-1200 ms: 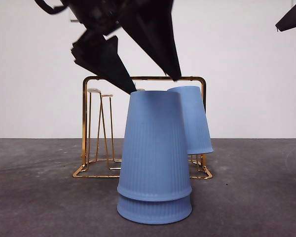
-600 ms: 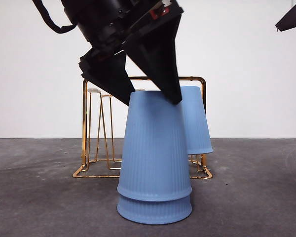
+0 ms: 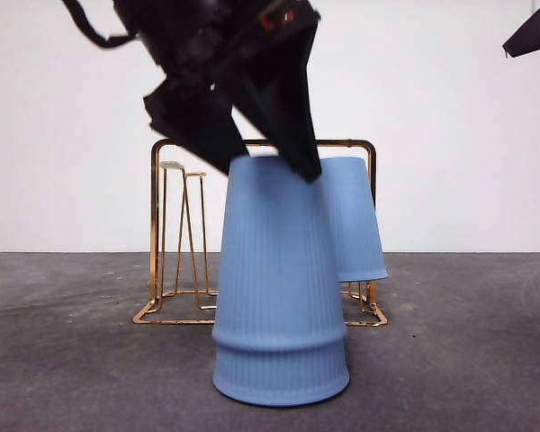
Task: Pick the top cup and place it on cupholder, pick up the mid cup and place it on cupholder, last pick the bottom cup and place it on cupholder.
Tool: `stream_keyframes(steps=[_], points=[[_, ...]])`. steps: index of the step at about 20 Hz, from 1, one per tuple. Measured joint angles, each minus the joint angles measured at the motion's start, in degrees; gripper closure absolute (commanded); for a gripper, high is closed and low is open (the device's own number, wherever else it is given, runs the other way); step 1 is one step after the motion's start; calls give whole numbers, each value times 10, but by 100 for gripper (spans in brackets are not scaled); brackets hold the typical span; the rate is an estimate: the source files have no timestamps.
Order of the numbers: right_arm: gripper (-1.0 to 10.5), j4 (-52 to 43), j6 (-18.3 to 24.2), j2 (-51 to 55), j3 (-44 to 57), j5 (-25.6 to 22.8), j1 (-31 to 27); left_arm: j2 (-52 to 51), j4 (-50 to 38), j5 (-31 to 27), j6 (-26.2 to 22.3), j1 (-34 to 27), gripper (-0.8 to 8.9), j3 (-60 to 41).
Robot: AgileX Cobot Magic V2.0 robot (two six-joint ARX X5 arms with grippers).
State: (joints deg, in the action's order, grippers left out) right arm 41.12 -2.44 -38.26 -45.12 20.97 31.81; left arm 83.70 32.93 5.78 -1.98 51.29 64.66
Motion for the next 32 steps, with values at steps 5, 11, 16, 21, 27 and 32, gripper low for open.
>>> stream_keyframes(steps=[5, 11, 16, 21, 27, 32], points=[[487, 0, 0, 0, 0, 0, 0, -37, 2, 0, 0, 0, 510, 13], [487, 0, 0, 0, 0, 0, 0, -106, 12, 0, 10, 0, 510, 13], [487, 0, 0, 0, 0, 0, 0, -179, 12, -42, 27, 0, 510, 13], [487, 0, 0, 0, 0, 0, 0, -240, 11, -168, 37, -10, 508, 13], [487, 0, 0, 0, 0, 0, 0, -239, -17, -207, 47, -69, 507, 13], [487, 0, 0, 0, 0, 0, 0, -203, -21, -194, 56, -111, 507, 13]])
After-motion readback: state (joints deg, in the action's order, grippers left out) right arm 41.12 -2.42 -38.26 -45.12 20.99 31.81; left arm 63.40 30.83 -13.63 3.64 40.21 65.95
